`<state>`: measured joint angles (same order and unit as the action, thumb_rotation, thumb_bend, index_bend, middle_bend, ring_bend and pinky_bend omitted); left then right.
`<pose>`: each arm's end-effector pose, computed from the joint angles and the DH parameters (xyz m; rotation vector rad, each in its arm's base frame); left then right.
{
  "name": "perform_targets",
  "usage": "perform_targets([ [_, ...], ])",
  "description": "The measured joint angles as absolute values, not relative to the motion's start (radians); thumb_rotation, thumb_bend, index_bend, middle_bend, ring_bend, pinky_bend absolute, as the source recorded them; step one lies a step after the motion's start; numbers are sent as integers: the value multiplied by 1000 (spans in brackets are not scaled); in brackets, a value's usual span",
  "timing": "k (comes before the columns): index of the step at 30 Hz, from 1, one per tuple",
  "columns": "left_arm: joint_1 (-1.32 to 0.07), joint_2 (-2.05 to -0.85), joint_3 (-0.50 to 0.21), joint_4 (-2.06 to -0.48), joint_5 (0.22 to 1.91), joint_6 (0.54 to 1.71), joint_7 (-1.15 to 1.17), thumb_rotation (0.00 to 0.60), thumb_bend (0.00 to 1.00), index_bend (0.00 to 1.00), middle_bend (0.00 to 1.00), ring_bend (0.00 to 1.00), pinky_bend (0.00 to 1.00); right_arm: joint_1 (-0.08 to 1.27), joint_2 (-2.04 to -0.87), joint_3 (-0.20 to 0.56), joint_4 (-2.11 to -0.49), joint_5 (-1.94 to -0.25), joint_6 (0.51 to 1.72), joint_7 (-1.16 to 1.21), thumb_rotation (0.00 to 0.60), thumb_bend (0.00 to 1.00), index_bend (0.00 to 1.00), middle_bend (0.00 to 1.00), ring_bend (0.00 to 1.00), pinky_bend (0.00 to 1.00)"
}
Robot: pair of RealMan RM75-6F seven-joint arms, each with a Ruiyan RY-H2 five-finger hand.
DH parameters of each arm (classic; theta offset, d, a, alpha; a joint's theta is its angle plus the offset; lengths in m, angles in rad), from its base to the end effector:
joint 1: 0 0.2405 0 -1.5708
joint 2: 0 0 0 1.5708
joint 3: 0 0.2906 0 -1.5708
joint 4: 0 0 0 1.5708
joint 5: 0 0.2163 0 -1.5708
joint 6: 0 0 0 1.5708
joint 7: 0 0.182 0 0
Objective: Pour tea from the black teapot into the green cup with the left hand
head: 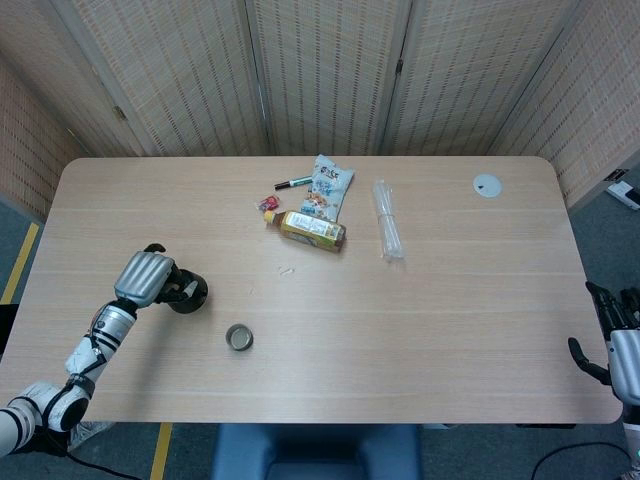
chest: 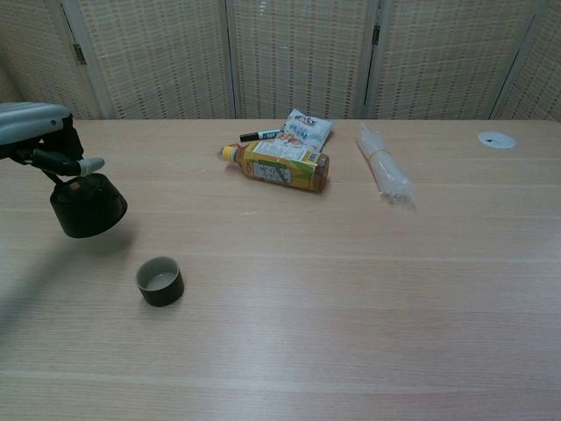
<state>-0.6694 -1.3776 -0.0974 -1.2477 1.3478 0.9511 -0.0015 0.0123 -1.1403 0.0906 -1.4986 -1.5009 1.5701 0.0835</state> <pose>-0.2613 0.4267 0.0476 -1.8238 -0.8427 -0.8326 -0.3698 -0.2048 0.1940 1.2721 -0.8406 0.9268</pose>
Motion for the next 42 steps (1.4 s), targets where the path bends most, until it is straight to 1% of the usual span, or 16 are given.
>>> perform_targets([
  [3,-659,-1371,-93,-1268,1370,983,7,353,444,1000,1000,910,352,15,-1140,90,-1500,-1505,1568,84,600,376,76,187,257,0],
  [5,-653,-1366,-89,-1282,1388,1002,16,365,445,1000,1000,911,369,17,-1140,89,-1501,-1509,1567,85,600,376,76,187,257,0],
  [11,-641,-1349,-78,-1330,1425,1044,47,383,445,1000,1000,917,421,19,-1138,85,-1504,-1518,1566,88,600,376,76,188,258,0],
  [17,-635,-1336,-71,-1368,1451,1069,93,414,445,1000,1000,918,460,15,-1135,82,-1504,-1519,1571,95,600,376,76,188,258,0],
  [20,-632,-1333,-67,-1381,1460,1078,115,416,445,1000,1000,920,481,15,-1128,81,-1506,-1519,1567,93,600,376,76,188,257,0],
  [23,-627,-1332,-62,-1393,1469,1090,145,418,445,1000,1000,926,527,16,-1112,81,-1522,-1518,1563,87,600,376,76,188,256,0],
  [30,-609,-1335,-49,-1428,1490,1124,217,424,446,1000,1000,930,574,12,-1092,109,-1563,-1497,1596,36,600,376,76,188,246,0],
  [32,-604,-1337,-45,-1436,1497,1133,238,452,447,1000,1000,930,583,11,-1088,113,-1573,-1492,1598,28,600,376,76,188,246,0],
  [34,-600,-1341,-42,-1440,1504,1141,254,465,448,1000,1000,930,589,11,-1086,113,-1578,-1491,1598,25,600,376,76,188,246,0],
  [37,-595,-1347,-37,-1446,1517,1152,276,460,448,1000,1000,930,591,10,-1086,110,-1580,-1493,1596,25,600,376,76,188,247,0],
  [42,-590,-1358,-34,-1462,1531,1165,304,471,450,1000,1000,930,591,6,-1090,105,-1579,-1493,1596,30,600,376,76,188,247,0],
])
